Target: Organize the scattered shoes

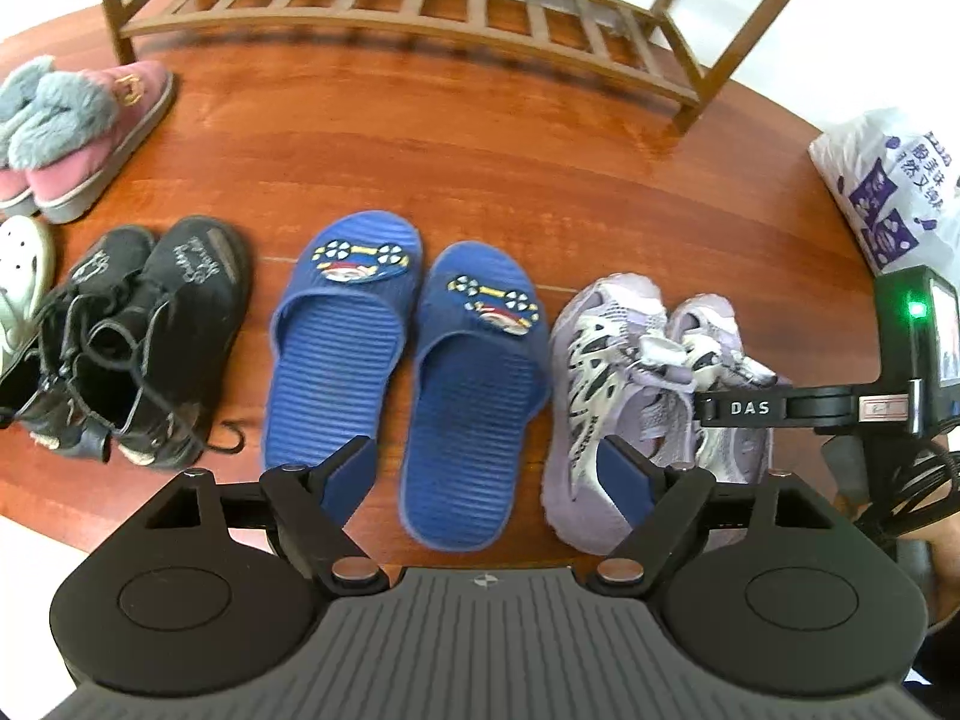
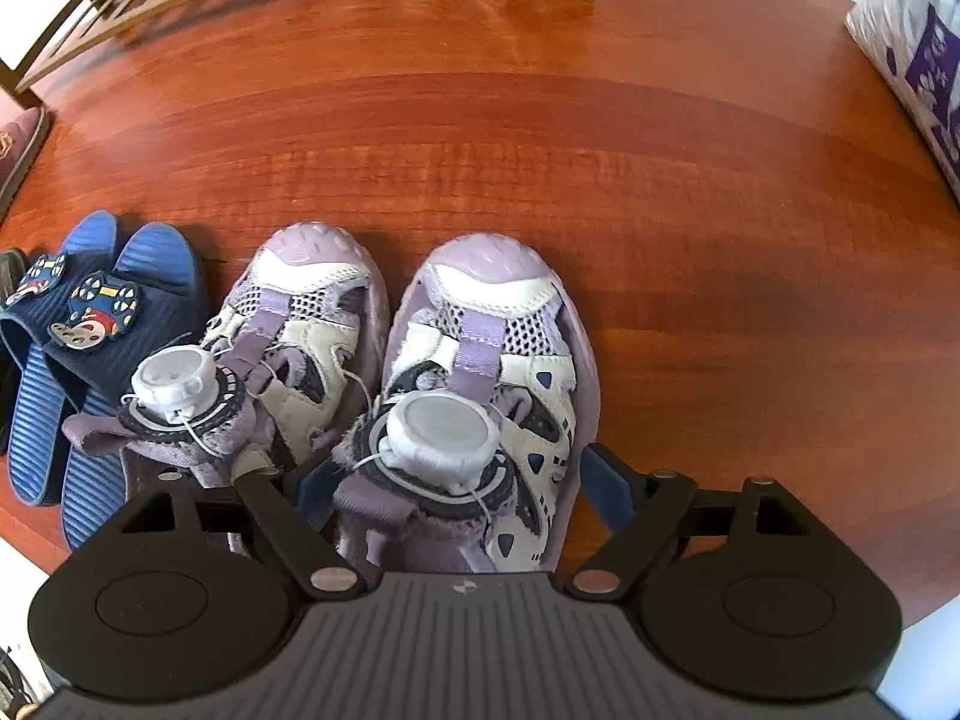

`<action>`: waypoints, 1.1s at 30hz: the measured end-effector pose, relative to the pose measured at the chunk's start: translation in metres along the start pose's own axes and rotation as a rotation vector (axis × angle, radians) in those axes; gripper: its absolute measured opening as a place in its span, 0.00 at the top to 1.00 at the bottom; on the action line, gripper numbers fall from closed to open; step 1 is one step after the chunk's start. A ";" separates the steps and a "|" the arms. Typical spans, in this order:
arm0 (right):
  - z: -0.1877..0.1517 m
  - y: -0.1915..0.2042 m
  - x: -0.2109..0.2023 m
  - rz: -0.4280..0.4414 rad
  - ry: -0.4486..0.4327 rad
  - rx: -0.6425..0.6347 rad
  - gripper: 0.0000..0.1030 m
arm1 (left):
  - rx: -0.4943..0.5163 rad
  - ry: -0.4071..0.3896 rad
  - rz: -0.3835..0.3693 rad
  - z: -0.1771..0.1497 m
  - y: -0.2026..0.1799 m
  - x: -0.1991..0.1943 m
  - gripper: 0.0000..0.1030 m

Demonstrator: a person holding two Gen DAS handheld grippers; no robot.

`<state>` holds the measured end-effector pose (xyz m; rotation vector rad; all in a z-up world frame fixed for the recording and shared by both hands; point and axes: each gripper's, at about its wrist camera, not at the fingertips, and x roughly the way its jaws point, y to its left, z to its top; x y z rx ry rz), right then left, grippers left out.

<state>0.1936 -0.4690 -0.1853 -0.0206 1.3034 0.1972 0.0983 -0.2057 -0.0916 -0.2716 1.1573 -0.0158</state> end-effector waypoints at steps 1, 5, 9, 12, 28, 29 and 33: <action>0.000 0.001 -0.001 -0.001 -0.002 -0.006 0.15 | -0.003 -0.004 0.007 -0.002 0.001 -0.001 0.20; -0.001 0.001 -0.008 -0.001 -0.012 -0.019 0.15 | -0.007 -0.020 0.036 -0.009 0.003 -0.006 0.20; -0.002 -0.002 -0.020 0.002 -0.043 -0.020 0.12 | -0.015 -0.038 0.061 -0.015 0.007 -0.011 0.20; -0.005 0.000 -0.031 0.006 -0.070 -0.022 0.12 | -0.021 -0.054 0.081 -0.020 0.015 -0.016 0.20; -0.071 0.086 -0.117 -0.005 -0.270 -0.068 0.07 | 0.094 -0.123 0.178 -0.030 0.097 -0.075 0.14; -0.076 0.092 -0.120 -0.002 -0.275 -0.066 0.07 | 0.098 -0.121 0.180 -0.030 0.101 -0.077 0.13; -0.099 0.119 -0.128 0.001 -0.280 -0.035 0.06 | 0.129 -0.108 0.203 -0.039 0.135 -0.096 0.11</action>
